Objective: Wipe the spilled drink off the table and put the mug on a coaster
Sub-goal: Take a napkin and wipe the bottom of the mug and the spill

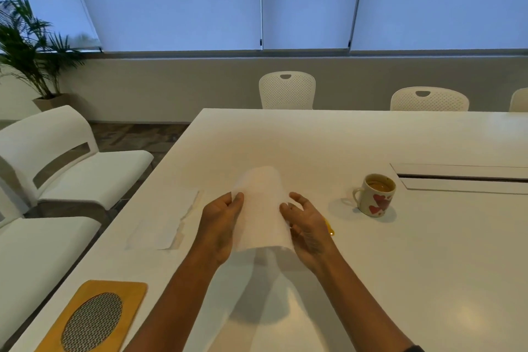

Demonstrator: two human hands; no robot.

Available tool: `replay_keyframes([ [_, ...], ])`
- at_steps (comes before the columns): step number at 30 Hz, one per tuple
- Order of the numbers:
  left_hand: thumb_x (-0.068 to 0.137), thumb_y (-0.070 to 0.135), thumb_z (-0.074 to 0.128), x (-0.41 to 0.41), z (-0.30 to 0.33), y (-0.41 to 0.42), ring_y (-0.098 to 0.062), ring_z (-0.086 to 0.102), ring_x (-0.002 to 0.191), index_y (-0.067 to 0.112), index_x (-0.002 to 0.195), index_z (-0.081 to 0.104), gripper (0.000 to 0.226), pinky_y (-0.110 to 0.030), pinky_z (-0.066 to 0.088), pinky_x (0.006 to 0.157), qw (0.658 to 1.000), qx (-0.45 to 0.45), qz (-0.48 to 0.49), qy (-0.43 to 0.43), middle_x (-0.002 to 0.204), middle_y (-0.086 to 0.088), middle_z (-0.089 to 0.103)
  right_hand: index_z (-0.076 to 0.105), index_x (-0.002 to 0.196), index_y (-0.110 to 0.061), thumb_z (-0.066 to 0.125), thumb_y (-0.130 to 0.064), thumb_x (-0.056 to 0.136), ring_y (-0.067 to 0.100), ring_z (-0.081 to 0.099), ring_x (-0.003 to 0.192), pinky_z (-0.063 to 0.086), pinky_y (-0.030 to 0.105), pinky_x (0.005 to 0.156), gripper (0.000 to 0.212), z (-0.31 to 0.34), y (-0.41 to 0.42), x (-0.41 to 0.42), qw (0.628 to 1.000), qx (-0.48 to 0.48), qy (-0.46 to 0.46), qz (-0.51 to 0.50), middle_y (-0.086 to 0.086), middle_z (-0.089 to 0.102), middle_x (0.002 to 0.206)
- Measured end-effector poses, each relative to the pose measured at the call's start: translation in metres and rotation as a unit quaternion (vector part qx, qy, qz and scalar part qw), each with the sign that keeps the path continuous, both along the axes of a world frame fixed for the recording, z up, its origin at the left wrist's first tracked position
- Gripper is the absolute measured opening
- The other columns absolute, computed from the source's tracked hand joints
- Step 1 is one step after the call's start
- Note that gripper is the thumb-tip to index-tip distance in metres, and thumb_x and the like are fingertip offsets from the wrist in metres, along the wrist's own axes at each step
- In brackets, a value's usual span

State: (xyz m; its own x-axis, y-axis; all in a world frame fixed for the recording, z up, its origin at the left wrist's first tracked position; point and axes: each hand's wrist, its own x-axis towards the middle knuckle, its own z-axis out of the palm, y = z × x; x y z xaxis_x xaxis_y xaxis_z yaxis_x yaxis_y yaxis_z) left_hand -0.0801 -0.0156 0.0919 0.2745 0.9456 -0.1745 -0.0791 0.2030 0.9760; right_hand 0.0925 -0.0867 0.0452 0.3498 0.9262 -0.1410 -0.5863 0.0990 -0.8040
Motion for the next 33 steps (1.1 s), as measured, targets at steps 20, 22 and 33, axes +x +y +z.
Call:
replay_keyframes([
  [20, 0.073, 0.029, 0.088, 0.036, -0.037, 0.003, 0.008, 0.069, 0.101, 0.038, 0.118, 0.073, 0.048, -0.019, 0.059, 0.089, 0.958, 0.196, -0.164, 0.128, 0.109, 0.027, 0.074, 0.075, 0.130, -0.025, 0.097, -0.022, 0.070, 0.027, 0.070, 0.121, 0.061, 0.049, 0.100, 0.064, -0.010, -0.052, 0.074, 0.966, -0.035, -0.258, -0.006, -0.001, 0.075, 0.131],
  [22, 0.073, 0.025, 0.089, 0.039, -0.037, 0.005, 0.016, 0.067, 0.098, 0.029, 0.125, 0.071, 0.055, -0.012, 0.056, 0.086, 0.948, 0.220, -0.173, 0.153, 0.111, 0.028, 0.070, 0.076, 0.128, -0.023, 0.096, -0.017, 0.073, 0.026, 0.072, 0.116, 0.062, 0.045, 0.098, 0.059, -0.011, -0.053, 0.078, 0.962, -0.035, -0.272, -0.011, 0.001, 0.077, 0.126],
  [33, 0.073, 0.037, 0.088, 0.056, -0.037, 0.011, -0.003, 0.068, 0.094, 0.029, 0.097, 0.081, 0.026, -0.039, 0.058, 0.092, 0.898, 0.310, -0.144, 0.279, 0.095, 0.017, 0.077, 0.086, 0.098, -0.024, 0.087, -0.021, 0.086, 0.023, 0.066, 0.096, 0.055, 0.025, 0.083, 0.012, -0.008, -0.055, 0.086, 0.919, -0.080, -0.377, -0.087, 0.000, 0.075, 0.096],
])
